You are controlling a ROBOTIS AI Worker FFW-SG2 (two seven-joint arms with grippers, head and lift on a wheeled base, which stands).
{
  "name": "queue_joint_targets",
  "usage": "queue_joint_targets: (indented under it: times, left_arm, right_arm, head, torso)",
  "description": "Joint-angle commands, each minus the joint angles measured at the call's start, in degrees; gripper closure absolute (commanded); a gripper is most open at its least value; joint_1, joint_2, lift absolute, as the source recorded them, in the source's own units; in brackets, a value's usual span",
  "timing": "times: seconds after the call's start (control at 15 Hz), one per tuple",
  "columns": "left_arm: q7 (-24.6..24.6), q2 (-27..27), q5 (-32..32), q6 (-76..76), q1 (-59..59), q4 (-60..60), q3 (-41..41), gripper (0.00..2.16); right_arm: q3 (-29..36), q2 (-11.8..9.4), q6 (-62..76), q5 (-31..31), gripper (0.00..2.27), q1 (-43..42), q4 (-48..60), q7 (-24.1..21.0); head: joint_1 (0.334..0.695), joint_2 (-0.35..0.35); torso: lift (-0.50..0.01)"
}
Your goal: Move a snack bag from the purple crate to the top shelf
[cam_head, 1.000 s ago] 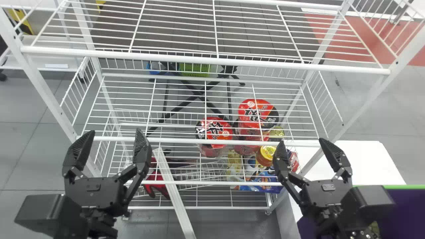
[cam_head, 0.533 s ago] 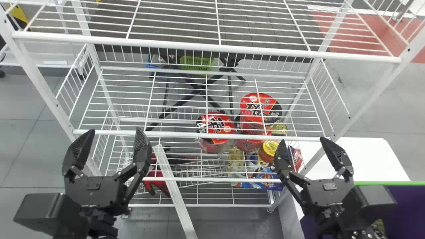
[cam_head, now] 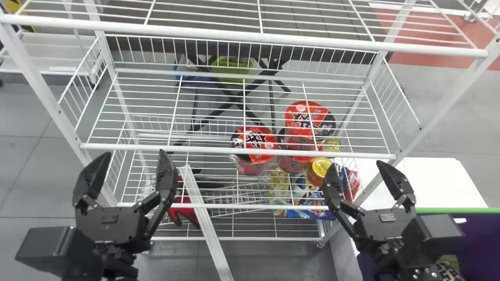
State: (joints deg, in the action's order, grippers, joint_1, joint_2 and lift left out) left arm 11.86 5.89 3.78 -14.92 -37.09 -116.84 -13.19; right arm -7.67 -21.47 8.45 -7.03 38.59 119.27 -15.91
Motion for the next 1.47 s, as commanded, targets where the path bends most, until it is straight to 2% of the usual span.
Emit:
queue_joint_targets:
  times: [0.0,1.4]
  left_arm:
    - [0.0,0.0,0.0,-0.1,0.0,0.0,0.0,0.14]
    - [0.0,-0.3,0.0,-0.1,0.0,0.7,0.4,0.14]
  right_arm:
    - [-0.1,0.0,-0.5,0.1,0.17,0.0,0.1,0.0]
    - [0.3,0.3,2.5,0.1,0.17,0.6,-0.2,-0.8]
  head:
    - [0.695,-0.11]
    - [0.695,-0.108]
  torso:
    - [-0.362]
    - [-0.446]
